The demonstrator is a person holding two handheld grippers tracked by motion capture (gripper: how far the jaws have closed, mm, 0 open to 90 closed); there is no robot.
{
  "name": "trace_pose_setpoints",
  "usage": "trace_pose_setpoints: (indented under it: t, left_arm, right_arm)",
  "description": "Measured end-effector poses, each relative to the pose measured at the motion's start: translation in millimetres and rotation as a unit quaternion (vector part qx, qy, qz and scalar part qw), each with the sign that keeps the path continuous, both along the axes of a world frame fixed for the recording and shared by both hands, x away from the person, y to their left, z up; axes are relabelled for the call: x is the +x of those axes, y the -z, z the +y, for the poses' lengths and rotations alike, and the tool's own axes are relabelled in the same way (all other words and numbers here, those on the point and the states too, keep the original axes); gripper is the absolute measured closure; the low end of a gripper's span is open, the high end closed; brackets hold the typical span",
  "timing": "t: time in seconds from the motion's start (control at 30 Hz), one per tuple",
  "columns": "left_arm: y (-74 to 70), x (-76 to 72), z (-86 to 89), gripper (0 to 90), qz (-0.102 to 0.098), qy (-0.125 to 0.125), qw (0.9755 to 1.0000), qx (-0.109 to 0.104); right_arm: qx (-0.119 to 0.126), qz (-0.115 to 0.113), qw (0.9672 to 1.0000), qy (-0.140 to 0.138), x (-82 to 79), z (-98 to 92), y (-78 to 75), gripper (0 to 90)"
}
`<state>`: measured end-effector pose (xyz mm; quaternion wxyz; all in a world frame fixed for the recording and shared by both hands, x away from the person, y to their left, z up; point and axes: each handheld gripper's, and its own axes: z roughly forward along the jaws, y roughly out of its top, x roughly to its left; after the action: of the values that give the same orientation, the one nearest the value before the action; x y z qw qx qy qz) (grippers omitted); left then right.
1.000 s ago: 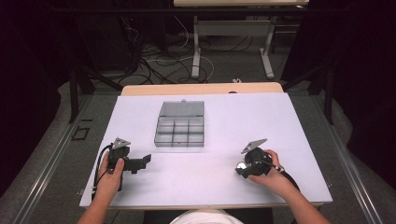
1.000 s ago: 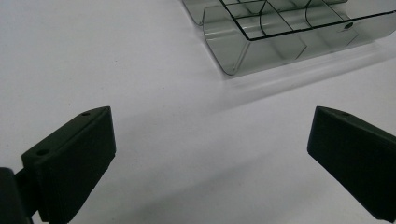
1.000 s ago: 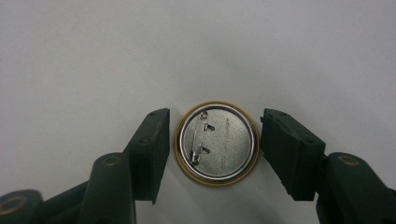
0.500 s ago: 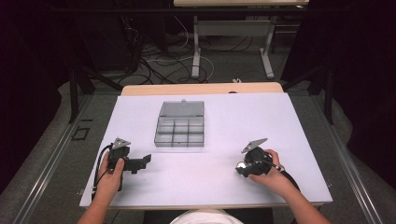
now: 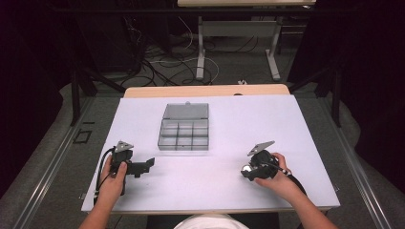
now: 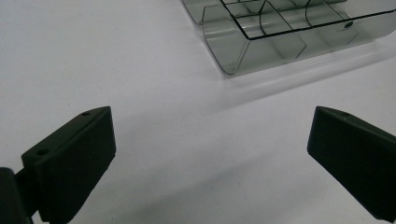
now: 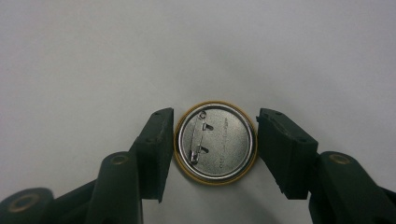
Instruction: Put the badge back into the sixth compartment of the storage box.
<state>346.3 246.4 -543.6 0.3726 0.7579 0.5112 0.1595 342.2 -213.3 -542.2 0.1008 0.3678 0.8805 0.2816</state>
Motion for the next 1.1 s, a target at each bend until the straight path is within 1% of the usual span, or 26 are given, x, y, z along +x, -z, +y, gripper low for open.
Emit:
trace_pose_setpoints:
  t: [0.1, 0.13, 0.2, 0.27, 0.3, 0.33, 0.37, 0.43, 0.47, 0.5, 0.53, 0.57, 0.6, 0.63, 0.67, 0.7, 0.77, 0.8, 0.83, 0.87, 0.9, 0.93, 0.97, 1.03, 1.07, 1.1]
  left_arm:
    - [0.1, 0.1, 0.0, 1.6, 0.000, 0.000, 1.0000, 0.000]
    - [0.1, 0.1, 0.0, 1.6, 0.000, 0.000, 1.0000, 0.000]
    - [0.1, 0.1, 0.0, 1.6, 0.000, 0.000, 1.0000, 0.000]
    - [0.1, 0.1, 0.0, 1.6, 0.000, 0.000, 1.0000, 0.000]
    - [0.2, 0.2, 0.0, 1.6, -0.001, 0.001, 1.0000, 0.000]
    - [0.4, 0.1, -0.2, 1.6, -0.002, 0.000, 1.0000, 0.000]
    - [0.1, 0.0, 0.0, 1.6, 0.000, 0.000, 1.0000, 0.001]
    - [0.2, 0.0, -0.1, 2.0, -0.001, -0.001, 1.0000, 0.001]
    - [0.3, 0.2, 0.0, 2.0, -0.002, 0.000, 1.0000, 0.001]
    - [0.2, 0.2, 0.1, 2.0, -0.001, 0.000, 1.0000, 0.001]
    - [0.4, 0.2, -0.1, 2.0, -0.003, -0.001, 1.0000, 0.000]
    - [0.5, 0.2, -0.1, 2.0, -0.003, -0.001, 1.0000, 0.000]
    - [0.5, 0.2, -0.2, 2.0, -0.003, 0.000, 1.0000, 0.000]
    - [0.5, 0.2, -0.2, 2.0, -0.003, 0.000, 1.0000, 0.001]
    - [0.5, 0.1, -0.3, 2.0, -0.001, 0.000, 1.0000, 0.000]
    - [0.6, 0.2, -0.4, 2.0, -0.001, 0.000, 1.0000, 0.000]
    - [0.6, 0.2, -0.3, 2.0, 0.001, 0.000, 1.0000, 0.002]
    - [0.8, 0.3, -0.3, 2.0, 0.000, 0.001, 1.0000, 0.002]
    - [0.7, 0.4, -0.3, 2.0, 0.000, 0.002, 1.0000, 0.002]
    - [0.7, 0.4, -0.3, 2.0, 0.001, 0.002, 1.0000, 0.003]
    - [1.0, 0.6, -0.4, 2.0, -0.002, 0.002, 1.0000, 0.002]
    - [1.0, 0.5, -0.4, 2.0, 0.000, 0.002, 1.0000, 0.002]
    - [1.1, 0.5, -0.6, 2.0, 0.000, 0.002, 1.0000, 0.002]
    - [1.0, 0.3, -0.8, 2.3, 0.000, 0.001, 1.0000, 0.003]
    - [1.1, 0.3, -0.8, 2.4, 0.000, 0.001, 1.0000, 0.004]
    - [1.2, 0.4, -0.8, 2.4, 0.000, 0.000, 1.0000, 0.004]
  right_arm:
    - [0.004, 0.002, 1.0000, 0.009, -0.8, 1.0, -1.1, 46.5]
    - [0.004, 0.005, 0.9999, 0.008, -1.2, 0.6, -2.0, 46.4]
    - [0.006, -0.002, 1.0000, 0.007, -0.9, 0.8, -2.4, 46.4]
    - [0.005, 0.002, 1.0000, 0.007, -1.3, 0.9, -3.9, 46.5]
    - [0.005, -0.005, 0.9999, 0.010, -1.5, 1.2, -4.4, 46.5]
    - [0.007, -0.006, 0.9999, 0.011, -1.8, 1.7, -4.8, 46.5]
    - [0.004, 0.000, 1.0000, 0.006, -1.8, 1.4, -6.7, 46.4]
    - [0.009, -0.011, 0.9999, 0.007, -1.9, 2.4, -7.1, 46.4]
    - [0.005, -0.003, 1.0000, 0.003, -2.0, 2.3, -9.3, 46.4]
    - [0.011, -0.012, 0.9998, 0.009, -2.1, 3.4, -9.2, 46.5]
    - [0.014, -0.017, 0.9998, 0.002, -1.2, 3.5, -9.7, 46.5]
    - [0.011, -0.018, 0.9998, 0.003, -1.6, 3.7, -10.9, 46.4]
    - [0.012, -0.017, 0.9998, 0.006, -1.7, 4.5, -11.8, 46.5]
    - [0.008, -0.012, 0.9999, 0.002, -1.7, 4.2, -13.6, 46.4]
    - [0.014, -0.019, 0.9997, 0.007, -1.6, 5.4, -13.1, 46.5]
    - [0.011, -0.015, 0.9998, 0.006, -1.7, 5.4, -14.4, 46.4]
    - [0.010, -0.020, 0.9997, 0.008, -1.1, 6.0, -14.7, 46.5]
    - [0.010, -0.011, 0.9999, 0.007, -1.0, 6.1, -15.2, 46.5]
    - [0.012, -0.012, 0.9998, 0.005, -0.8, 6.1, -15.1, 46.4]
    - [0.011, -0.018, 0.9998, 0.004, -0.2, 5.8, -15.0, 46.4]
    - [0.010, -0.014, 0.9998, -0.001, 0.2, 5.2, -15.9, 46.5]
    - [0.011, -0.012, 0.9998, 0.005, 0.6, 5.9, -16.5, 46.4]
    - [0.014, -0.017, 0.9997, 0.010, 0.6, 6.7, -16.5, 46.4]
    - [0.013, -0.019, 0.9997, 0.001, 2.3, 6.8, -18.2, 46.5]
    - [0.016, -0.018, 0.9997, 0.006, 2.5, 8.3, -18.9, 46.4]
    - [0.016, -0.016, 0.9998, 0.002, 3.3, 8.7, -19.9, 46.4]
